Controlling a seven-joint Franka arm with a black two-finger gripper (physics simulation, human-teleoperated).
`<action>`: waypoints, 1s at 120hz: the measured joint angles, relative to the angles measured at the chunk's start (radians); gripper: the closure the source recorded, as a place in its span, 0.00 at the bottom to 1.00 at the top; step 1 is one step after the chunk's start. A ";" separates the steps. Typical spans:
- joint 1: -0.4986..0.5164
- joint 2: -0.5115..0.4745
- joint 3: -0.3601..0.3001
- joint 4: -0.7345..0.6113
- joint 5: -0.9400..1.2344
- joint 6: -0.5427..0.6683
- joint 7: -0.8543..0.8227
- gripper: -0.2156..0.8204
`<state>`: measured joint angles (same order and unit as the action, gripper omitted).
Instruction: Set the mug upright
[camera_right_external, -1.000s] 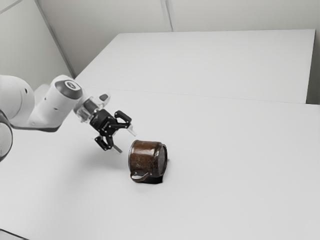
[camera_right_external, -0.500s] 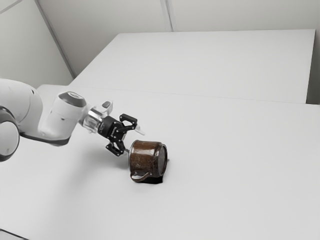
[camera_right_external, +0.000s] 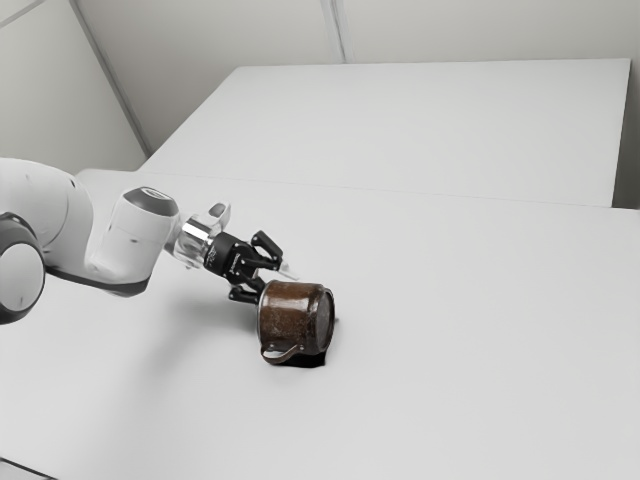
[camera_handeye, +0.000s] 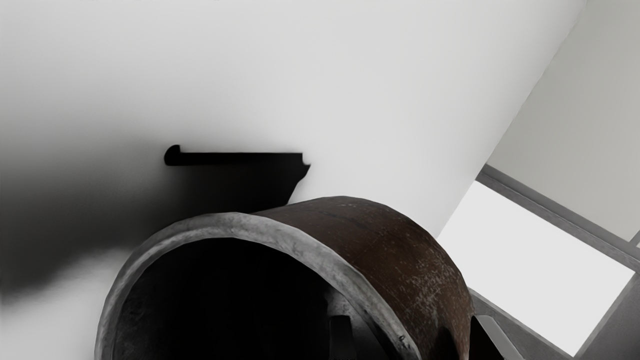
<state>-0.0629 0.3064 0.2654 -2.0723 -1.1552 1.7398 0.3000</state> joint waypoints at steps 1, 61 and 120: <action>0.000 0.000 0.000 0.000 0.000 0.000 0.000 0.72; -0.019 -0.040 -0.030 0.070 0.077 0.045 -0.015 0.94; -0.107 -0.150 -0.154 0.098 1.022 0.365 -0.118 0.95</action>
<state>-0.1703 0.1564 0.1115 -1.9739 -0.1332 2.1051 0.1819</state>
